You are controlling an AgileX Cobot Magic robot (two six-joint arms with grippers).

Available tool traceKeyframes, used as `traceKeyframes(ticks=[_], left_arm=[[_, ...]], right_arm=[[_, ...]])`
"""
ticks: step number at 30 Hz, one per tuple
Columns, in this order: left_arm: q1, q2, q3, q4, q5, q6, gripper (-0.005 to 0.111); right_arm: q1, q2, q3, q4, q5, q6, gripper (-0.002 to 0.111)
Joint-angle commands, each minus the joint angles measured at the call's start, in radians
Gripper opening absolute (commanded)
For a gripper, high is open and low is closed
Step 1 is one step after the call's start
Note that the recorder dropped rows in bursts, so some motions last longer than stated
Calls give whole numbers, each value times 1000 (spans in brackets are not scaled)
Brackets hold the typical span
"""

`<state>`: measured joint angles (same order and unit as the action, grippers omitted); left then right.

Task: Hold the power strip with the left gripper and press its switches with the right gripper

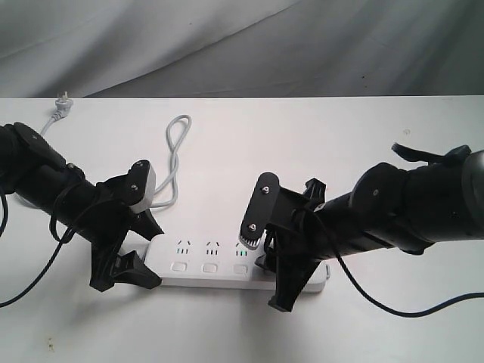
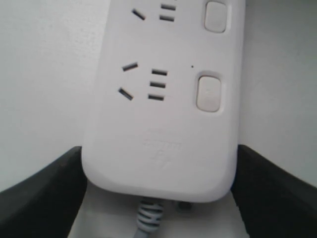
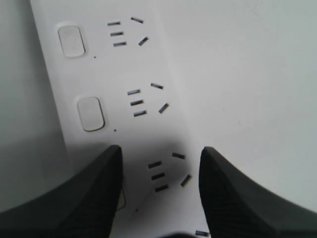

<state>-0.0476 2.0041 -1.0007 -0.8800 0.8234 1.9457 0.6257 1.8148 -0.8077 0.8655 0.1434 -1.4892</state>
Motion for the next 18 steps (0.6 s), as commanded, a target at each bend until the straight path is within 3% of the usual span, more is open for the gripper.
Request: traceKeyframes(ticks=[1, 9, 18], left_arm=[[2, -2, -3, -5, 13, -1, 50], [2, -2, -3, -5, 13, -1, 50], [2, -2, -3, -5, 13, -1, 50]], right_arm=[[-11, 32, 36, -16, 19, -5, 46], [-11, 32, 78, -6, -8, -5, 46], [-9, -5, -30, -6, -2, -5, 46]])
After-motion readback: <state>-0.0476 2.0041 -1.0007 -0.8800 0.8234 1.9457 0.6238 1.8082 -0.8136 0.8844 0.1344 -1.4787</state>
